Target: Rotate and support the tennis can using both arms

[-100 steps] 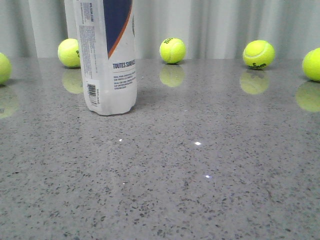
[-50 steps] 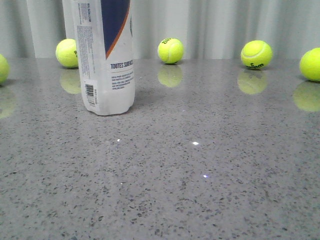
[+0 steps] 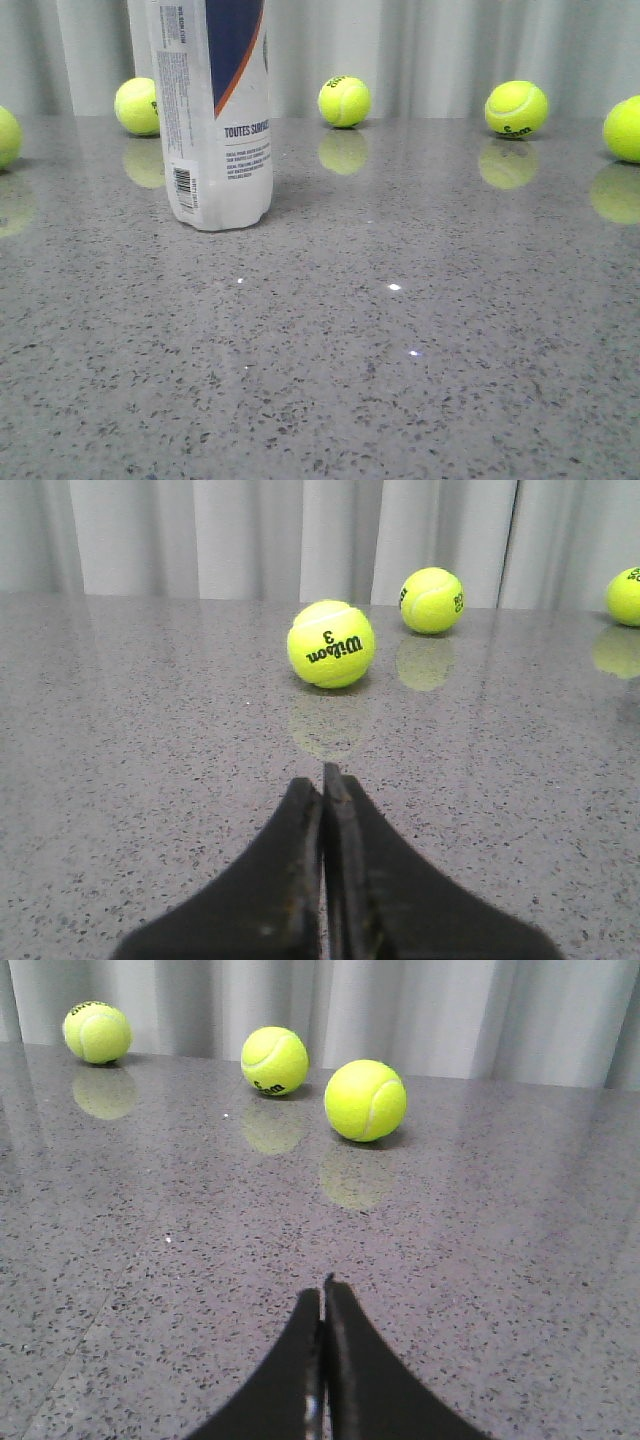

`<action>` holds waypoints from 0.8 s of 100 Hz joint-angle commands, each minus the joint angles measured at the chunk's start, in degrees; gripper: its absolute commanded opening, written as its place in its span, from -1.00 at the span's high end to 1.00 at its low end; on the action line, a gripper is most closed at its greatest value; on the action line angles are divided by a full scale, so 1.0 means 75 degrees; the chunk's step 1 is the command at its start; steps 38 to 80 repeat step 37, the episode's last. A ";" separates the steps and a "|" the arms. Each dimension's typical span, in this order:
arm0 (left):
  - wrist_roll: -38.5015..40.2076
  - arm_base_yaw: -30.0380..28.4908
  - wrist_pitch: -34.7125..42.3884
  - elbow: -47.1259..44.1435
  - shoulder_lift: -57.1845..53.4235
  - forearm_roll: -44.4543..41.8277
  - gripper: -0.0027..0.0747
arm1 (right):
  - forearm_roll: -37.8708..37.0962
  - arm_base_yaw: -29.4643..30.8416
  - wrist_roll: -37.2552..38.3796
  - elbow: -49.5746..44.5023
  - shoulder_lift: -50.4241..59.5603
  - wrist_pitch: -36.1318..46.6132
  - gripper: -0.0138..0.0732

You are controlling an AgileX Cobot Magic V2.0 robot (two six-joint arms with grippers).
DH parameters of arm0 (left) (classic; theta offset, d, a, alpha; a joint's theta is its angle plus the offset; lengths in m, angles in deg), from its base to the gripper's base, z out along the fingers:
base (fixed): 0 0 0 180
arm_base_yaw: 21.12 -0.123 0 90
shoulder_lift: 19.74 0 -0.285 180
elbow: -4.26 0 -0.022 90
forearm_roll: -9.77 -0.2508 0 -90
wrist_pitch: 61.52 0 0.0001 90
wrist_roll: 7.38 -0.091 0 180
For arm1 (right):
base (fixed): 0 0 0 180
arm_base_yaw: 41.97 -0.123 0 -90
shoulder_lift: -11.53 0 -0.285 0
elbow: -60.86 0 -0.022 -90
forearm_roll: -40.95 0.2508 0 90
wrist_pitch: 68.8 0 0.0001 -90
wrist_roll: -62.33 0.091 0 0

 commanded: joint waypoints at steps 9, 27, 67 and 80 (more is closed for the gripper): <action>0.0077 -0.0014 0.0594 -0.0338 -0.0263 0.0006 0.98 | -0.0134 0.0021 0.0034 -0.0032 0.0132 0.0691 0.82; 0.0077 -0.0014 0.0594 -0.0338 -0.0263 0.0006 0.98 | -0.0134 0.0021 0.0034 -0.0032 0.0132 0.0685 0.82; 0.0077 -0.0014 0.0594 -0.0338 -0.0263 0.0006 0.98 | -0.0134 0.0021 0.0034 -0.0025 0.0132 0.0686 0.82; 0.0077 -0.0014 0.0594 -0.0338 -0.0263 0.0006 0.98 | -0.0134 0.0021 0.0034 -0.0025 0.0132 0.0686 0.82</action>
